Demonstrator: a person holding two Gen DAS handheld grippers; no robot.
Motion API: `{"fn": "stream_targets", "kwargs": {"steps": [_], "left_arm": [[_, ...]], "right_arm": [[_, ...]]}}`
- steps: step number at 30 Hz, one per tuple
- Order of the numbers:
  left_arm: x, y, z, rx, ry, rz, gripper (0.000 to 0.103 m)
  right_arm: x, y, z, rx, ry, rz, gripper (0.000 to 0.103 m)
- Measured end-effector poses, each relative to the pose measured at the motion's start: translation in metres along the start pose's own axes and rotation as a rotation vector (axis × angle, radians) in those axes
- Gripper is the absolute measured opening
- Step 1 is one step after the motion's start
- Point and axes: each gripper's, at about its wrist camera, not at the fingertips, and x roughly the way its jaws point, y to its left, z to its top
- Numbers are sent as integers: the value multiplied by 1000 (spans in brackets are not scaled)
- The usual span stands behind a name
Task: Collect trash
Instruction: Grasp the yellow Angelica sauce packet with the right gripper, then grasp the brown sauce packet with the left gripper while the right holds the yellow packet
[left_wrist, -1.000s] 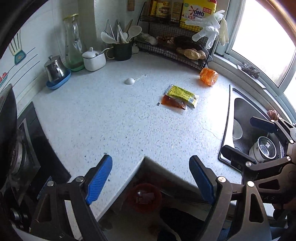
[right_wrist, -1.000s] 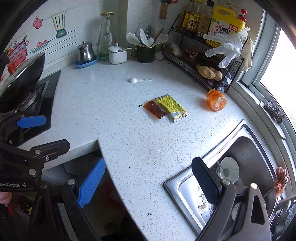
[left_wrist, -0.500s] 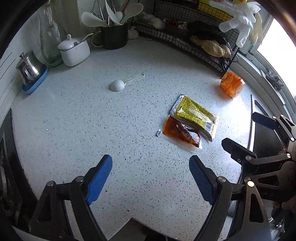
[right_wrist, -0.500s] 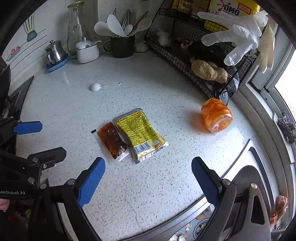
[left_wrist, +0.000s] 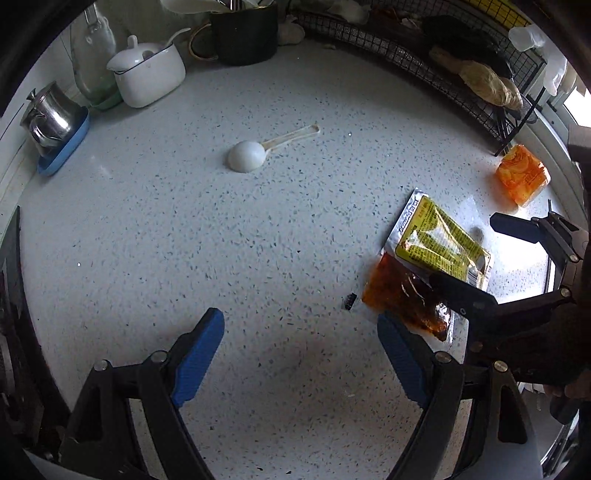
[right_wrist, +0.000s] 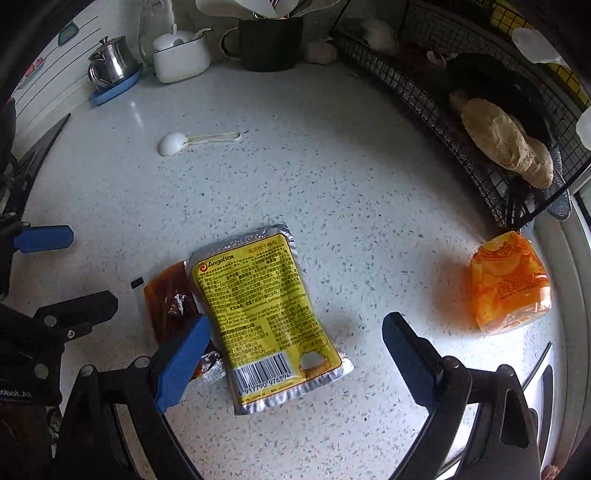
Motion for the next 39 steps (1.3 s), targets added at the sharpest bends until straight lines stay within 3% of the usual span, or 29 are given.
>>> {"fn": "stream_targets", "kwargs": {"steps": [3,5,7,8,12,23,31,37,39], "left_arm": [[0,-3,4,3,4,1,84],[-3,-4,4,-1,9,-3,84],[-6,-5,3,-1,10,8,84],[-8,-6,0,1,9,10,84],[-15,-8,-4,-2,14,2,84],[-15,-26,-6,-71,50,-69,83],[5,-39,2,-108,78,-64,83],[16,-48,8,-97,72,-14,77],[16,-53,10,-70,59,22,65]], "right_arm": [[7,-2,3,12,36,54,90],[4,-1,2,-1,15,52,85],[0,1,2,-12,4,57,71],[-3,2,2,-16,-5,58,55],[-12,8,-3,-24,-16,52,42],[-49,-13,-24,142,-47,37,37],[-40,-47,-38,199,-24,27,38],[-47,-60,-50,231,-19,66,38],[-48,-67,-54,246,-15,68,38]]}}
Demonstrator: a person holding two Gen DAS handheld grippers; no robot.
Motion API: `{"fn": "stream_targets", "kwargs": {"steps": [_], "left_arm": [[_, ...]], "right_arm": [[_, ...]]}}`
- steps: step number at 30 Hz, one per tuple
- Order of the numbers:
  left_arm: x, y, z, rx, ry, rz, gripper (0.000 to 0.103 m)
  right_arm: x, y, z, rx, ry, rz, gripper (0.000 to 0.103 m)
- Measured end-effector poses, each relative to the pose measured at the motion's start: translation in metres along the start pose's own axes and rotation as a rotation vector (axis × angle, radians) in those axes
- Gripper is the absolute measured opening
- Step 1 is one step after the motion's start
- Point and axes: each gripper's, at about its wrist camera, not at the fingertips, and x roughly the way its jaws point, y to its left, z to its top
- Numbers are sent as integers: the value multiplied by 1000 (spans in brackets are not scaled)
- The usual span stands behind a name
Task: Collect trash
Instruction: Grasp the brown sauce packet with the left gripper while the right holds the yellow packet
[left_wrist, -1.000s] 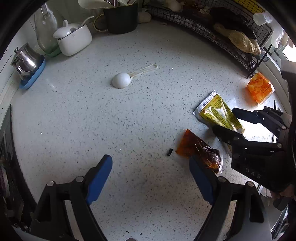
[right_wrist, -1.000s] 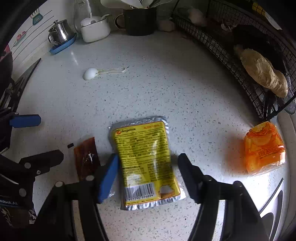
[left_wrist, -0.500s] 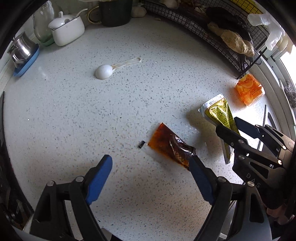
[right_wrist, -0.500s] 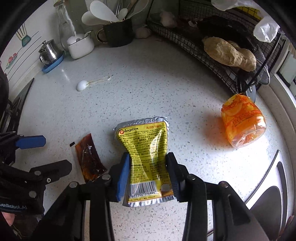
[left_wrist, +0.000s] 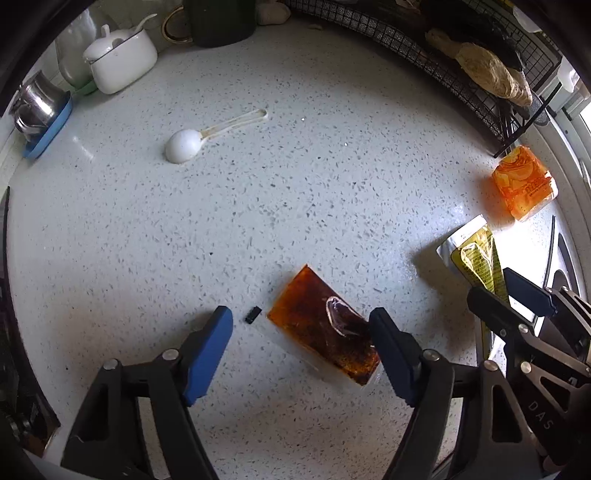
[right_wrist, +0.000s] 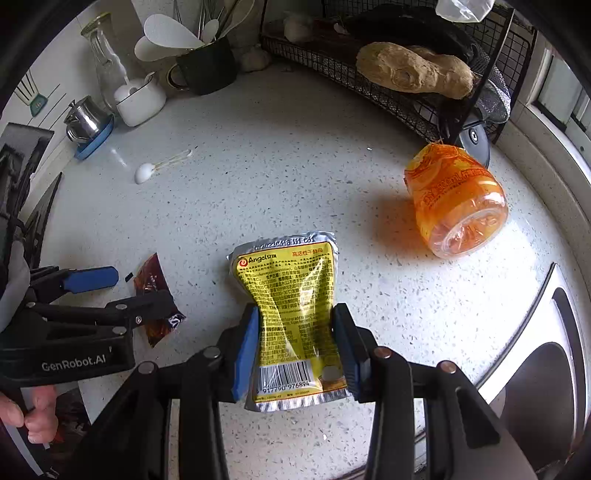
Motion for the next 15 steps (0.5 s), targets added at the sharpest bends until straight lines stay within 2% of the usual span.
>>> {"fn": "stream_targets", "kwargs": {"steps": [1,3,4,5,10,15], "left_arm": [[1,-4,1,11,-6,25,56],[0,-10,1,27,-10,32,49],[-1,-12,0,37,-5,28,39],[-2,-15,-1,45,0,23,18],[-7,-20,-16,75,-3,-22,8],[-13,-8,-41,89,-20,-79,5]], "right_arm": [[-8,-12,-7,10,2,1,38],[-12,-20,-11,24,3,-2,38],[-13,-23,-12,29,5,-6,38],[-14,-26,-13,34,7,-6,38],[-22,-22,-22,58,11,-1,38],[-35,-7,-30,52,0,-12,38]]}}
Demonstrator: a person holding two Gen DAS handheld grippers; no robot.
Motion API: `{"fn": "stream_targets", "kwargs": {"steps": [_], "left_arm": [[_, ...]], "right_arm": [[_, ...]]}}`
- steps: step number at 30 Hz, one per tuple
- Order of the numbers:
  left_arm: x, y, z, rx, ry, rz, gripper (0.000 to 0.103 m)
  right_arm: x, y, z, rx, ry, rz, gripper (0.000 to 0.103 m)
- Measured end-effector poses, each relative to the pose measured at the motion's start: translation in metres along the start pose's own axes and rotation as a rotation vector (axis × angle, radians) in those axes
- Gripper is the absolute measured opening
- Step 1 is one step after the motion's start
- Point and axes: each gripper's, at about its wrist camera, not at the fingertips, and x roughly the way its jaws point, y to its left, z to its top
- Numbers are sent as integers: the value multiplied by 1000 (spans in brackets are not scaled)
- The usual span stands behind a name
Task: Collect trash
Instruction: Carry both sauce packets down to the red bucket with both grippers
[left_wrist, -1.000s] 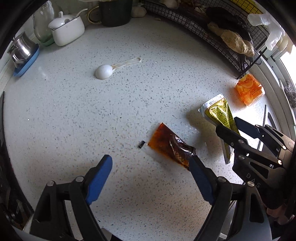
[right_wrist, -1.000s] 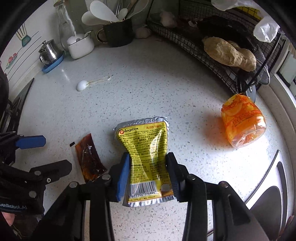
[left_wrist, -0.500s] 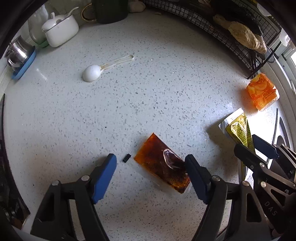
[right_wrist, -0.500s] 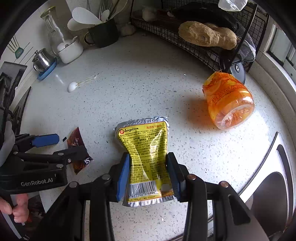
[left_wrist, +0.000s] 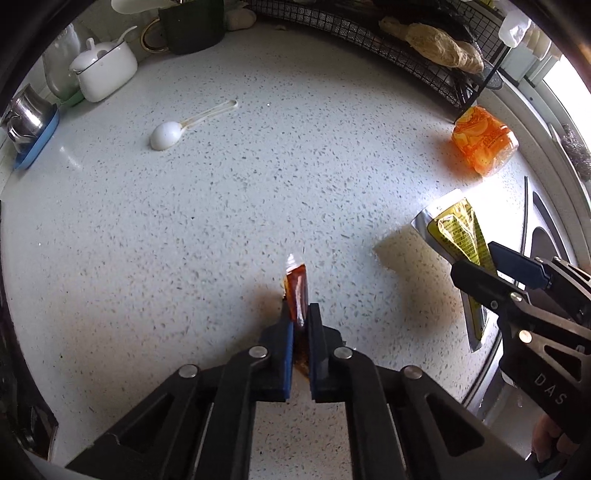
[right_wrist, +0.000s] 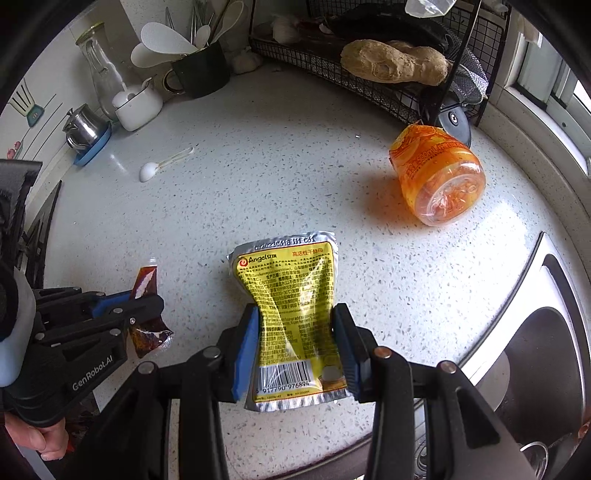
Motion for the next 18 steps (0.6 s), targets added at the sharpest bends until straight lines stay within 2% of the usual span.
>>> {"fn": "stream_targets", "kwargs": {"steps": [8,9,18], "left_arm": [[-38,28,-31,-12,-91,9,4],[-44,29,-33,-15,-99,8,4],[-89,61,-96,-36,-163,12,4]], "right_arm": [[-33,38,-15,-67,-40,5,38],[-36,41,-17,-63,-16,21,38],[-76,87,-51,-129,-66,39,38]]}}
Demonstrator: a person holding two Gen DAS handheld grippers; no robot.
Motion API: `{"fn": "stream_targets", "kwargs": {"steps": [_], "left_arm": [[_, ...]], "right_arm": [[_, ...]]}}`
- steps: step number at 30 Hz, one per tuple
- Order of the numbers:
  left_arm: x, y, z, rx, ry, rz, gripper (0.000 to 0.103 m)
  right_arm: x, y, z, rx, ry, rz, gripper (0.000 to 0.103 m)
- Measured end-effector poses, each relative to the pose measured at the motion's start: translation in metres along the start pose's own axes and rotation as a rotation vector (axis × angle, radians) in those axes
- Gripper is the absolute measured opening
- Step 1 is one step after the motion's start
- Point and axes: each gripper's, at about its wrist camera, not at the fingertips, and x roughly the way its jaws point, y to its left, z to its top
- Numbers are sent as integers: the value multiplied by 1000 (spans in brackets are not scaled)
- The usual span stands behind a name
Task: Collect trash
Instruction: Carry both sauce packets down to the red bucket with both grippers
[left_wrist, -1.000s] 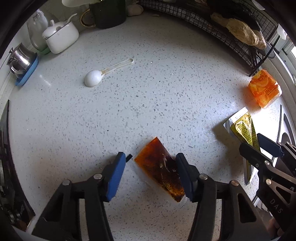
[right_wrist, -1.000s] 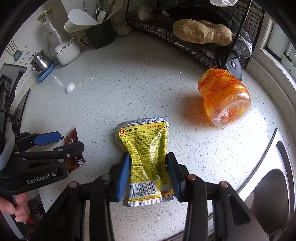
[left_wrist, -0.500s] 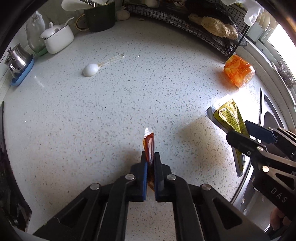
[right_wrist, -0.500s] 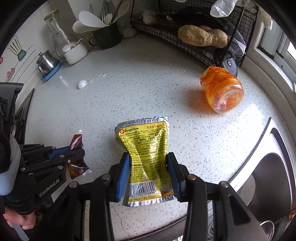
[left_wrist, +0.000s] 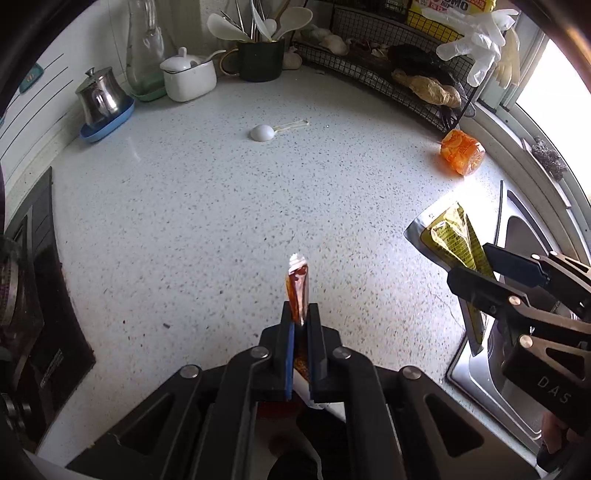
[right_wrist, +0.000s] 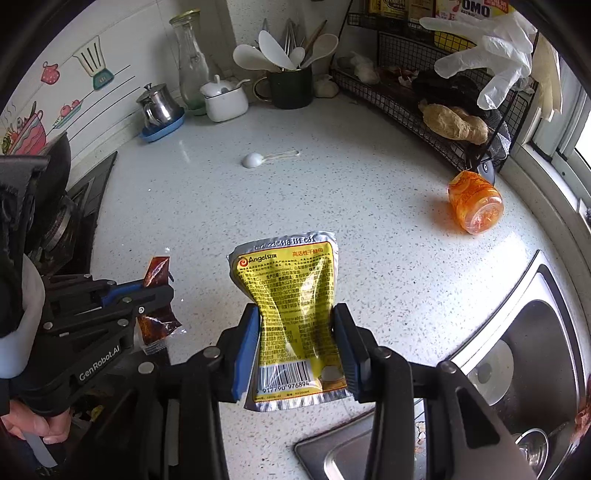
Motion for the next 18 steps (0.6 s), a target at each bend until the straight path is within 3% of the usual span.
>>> {"fn": "stream_targets", "kwargs": {"steps": [9,18], "left_arm": [[-46,33,-74,-34,-47,-8,4],[-72,63,-167,-80,-28,-6,4]], "right_arm": [[-17,79,-31,-54,-32,6,38],[-38,140,-91,-95,-32,33,38]]}}
